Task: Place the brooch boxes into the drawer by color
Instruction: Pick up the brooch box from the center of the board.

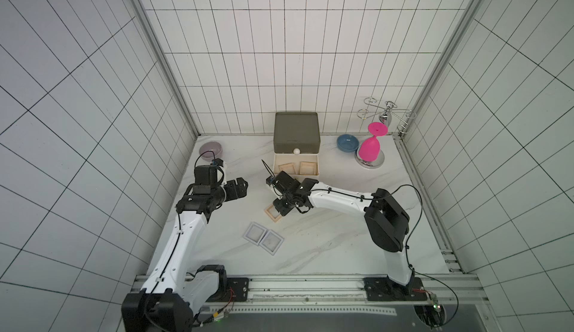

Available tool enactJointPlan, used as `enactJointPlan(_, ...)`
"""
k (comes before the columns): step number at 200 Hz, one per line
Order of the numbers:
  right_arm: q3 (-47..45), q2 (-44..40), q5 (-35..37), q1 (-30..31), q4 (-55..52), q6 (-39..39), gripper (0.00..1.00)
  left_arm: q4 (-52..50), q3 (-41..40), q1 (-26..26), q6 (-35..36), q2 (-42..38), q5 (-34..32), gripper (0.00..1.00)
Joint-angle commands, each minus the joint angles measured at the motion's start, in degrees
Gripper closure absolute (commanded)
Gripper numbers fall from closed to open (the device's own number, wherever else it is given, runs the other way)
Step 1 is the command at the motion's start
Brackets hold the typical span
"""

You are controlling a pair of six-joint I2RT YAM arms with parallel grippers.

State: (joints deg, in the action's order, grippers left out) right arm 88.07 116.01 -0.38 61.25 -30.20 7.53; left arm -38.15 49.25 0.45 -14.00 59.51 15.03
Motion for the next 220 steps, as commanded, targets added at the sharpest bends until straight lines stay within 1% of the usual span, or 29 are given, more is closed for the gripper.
enactJointPlan(1,0.12,2.29,2.34,0.45,-2.41,-2.12,0.61,0.36,-0.21,0.17,0.02,-0.67,-0.88,0.06)
enactJointPlan(41,2.63,5.81,3.12,0.38,-3.30,-3.13,0.62,0.51,-0.21,0.19,0.02,-0.36,-0.61,0.06)
enactJointPlan(64,4.54,7.49,3.31,-0.14,-4.34,-3.48,0.66,0.44,0.01,0.22,0.11,-0.26,-0.46,0.06)
enactJointPlan(94,5.26,8.00,2.27,-0.96,-4.39,-3.49,0.68,0.64,-0.12,0.17,0.11,-0.27,-0.06,0.06)
enactJointPlan(130,4.62,7.27,1.55,-0.96,-4.35,-3.49,0.76,0.75,-0.02,0.19,0.11,-0.22,0.21,0.06)
enactJointPlan(163,4.72,7.39,1.09,-0.96,-4.25,-3.40,0.82,0.72,0.03,0.16,0.13,-0.31,0.44,0.06)
enactJointPlan(195,4.57,7.05,1.17,-0.96,-4.44,-3.40,0.91,0.77,-0.12,0.13,-0.02,-0.36,0.42,0.06)
enactJointPlan(220,4.17,6.15,1.47,-0.87,-4.42,-3.12,0.95,0.76,-0.04,0.16,0.02,-0.36,0.50,0.06)
